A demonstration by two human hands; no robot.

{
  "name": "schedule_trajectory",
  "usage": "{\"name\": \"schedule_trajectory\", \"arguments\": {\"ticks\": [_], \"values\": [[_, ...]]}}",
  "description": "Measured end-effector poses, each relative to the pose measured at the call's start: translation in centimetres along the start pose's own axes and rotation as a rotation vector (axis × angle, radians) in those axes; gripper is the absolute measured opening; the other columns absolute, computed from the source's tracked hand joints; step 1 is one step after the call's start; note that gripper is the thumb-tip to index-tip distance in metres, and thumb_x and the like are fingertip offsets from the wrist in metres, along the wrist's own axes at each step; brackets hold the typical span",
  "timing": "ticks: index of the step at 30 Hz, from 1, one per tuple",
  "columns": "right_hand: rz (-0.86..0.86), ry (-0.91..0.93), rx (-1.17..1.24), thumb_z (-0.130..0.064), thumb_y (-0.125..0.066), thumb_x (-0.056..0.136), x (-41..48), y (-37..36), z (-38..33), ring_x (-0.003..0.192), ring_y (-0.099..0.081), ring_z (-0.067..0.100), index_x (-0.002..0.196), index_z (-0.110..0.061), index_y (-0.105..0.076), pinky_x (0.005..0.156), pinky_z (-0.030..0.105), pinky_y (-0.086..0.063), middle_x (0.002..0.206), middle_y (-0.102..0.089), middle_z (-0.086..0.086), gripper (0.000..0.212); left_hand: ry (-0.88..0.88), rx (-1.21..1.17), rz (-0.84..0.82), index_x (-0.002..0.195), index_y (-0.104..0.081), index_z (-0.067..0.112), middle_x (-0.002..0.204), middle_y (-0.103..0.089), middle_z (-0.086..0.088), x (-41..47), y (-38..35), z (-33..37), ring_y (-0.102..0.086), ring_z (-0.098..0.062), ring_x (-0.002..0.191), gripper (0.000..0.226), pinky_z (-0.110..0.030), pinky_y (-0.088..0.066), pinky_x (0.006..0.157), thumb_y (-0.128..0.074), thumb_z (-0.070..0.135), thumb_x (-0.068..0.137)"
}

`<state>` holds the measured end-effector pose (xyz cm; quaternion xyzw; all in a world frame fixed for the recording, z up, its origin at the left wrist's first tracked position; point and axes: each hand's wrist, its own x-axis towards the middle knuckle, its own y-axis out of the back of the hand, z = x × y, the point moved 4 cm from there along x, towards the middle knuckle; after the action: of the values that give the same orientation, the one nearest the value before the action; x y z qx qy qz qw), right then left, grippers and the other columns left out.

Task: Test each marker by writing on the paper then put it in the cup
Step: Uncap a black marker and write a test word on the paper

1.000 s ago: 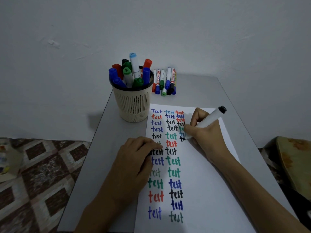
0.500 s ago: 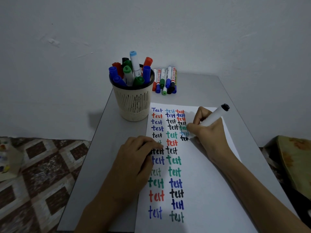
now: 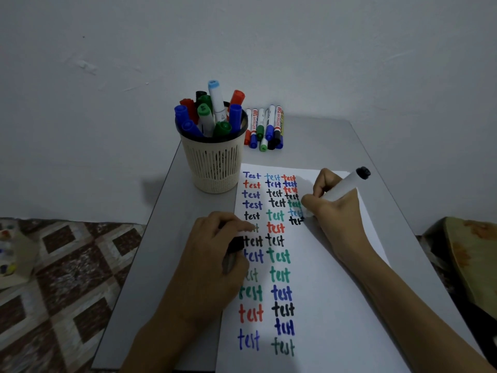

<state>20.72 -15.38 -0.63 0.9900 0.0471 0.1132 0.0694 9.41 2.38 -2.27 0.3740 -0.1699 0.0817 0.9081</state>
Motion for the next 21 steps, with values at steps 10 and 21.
{"name": "schedule_trajectory", "arguments": {"ticks": [10,21], "values": [[0.103,-0.046,0.431,0.003,-0.069,0.079,-0.1,0.9,-0.8,0.042,-0.043,0.007,0.066,-0.011,-0.042,0.039,0.016,-0.035,0.059,-0.052,0.005,0.032,0.056,-0.096,0.079,0.100,-0.057,0.031,0.098,-0.056,0.015,0.0,0.6,0.3,-0.056,-0.003,0.095,0.021,-0.029,-0.052,0.081,-0.052,0.031,0.080],[-0.345,-0.161,0.594,-0.012,-0.057,0.085,-1.0,-1.4,-1.8,0.039,-0.054,0.017,0.072,-0.003,-0.050,0.036,0.020,-0.041,0.060,-0.063,0.012,0.018,0.171,-0.452,0.180,0.095,-0.068,0.021,0.094,-0.071,0.013,0.0,1.8,0.9,-0.068,-0.003,0.089,0.027,-0.018,-0.054,0.076,-0.075,0.011,0.071]]}}
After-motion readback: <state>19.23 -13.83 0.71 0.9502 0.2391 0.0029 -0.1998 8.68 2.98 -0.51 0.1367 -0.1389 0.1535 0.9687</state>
